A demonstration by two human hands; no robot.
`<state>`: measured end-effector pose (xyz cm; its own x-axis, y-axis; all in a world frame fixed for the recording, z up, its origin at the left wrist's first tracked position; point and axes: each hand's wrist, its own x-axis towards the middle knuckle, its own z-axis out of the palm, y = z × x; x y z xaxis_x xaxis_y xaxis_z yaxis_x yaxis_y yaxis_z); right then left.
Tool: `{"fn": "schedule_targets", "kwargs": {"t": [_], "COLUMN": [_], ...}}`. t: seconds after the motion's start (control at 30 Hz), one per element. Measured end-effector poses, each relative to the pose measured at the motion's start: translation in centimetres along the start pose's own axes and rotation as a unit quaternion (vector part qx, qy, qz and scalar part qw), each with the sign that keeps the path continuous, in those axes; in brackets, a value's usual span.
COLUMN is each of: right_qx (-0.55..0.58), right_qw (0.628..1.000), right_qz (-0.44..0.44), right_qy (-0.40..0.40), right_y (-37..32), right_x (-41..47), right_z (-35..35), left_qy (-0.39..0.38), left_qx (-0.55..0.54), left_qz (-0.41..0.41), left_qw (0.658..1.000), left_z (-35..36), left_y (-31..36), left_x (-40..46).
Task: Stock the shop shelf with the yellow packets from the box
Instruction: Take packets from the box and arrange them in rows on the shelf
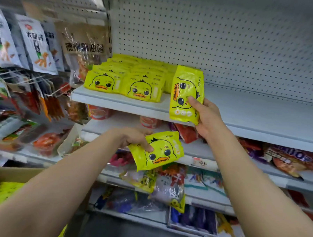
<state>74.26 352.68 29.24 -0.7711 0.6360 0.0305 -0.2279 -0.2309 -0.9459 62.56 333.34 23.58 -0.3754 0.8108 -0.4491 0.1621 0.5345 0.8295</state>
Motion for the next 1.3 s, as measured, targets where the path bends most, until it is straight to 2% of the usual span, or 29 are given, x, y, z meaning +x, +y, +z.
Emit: {"fn": "schedule_targets", "kwargs": {"t": [0.23,0.43,0.67,1.07,1.3], "right_qx": [-0.027,-0.028,-0.037,-0.072,-0.083], "right_qw": [0.999,0.997,0.994,0.987,0.986], "right_qz": [-0.028,-0.052,-0.073,-0.085,-0.084], "right_qy": [0.027,0.052,0.066,0.116,0.116], "right_y": [-3.9,-6.3,-8.0,-7.6,-7.6], "right_x": [2.2,3.9,6.9,11.5,13.3], "right_z": [-5.5,-7.6,-8.9,-9.6,-9.6], "left_qy": [0.038,0.032,0.092,0.181,0.219], "left_qx": [0.099,0.152,0.281,0.429,0.438], "left_qz": [0.057,0.085,0.106,0.146,0.189], "left_qw": [0.993,0.984,0.949,0.873,0.851], "left_z": [-1.4,-4.1,-7.6,-12.3,-13.0], "left_y": [7.7,12.4,16.9,19.1,19.0], "left_x": [2.6,6.1,10.6,17.9,19.5]}}
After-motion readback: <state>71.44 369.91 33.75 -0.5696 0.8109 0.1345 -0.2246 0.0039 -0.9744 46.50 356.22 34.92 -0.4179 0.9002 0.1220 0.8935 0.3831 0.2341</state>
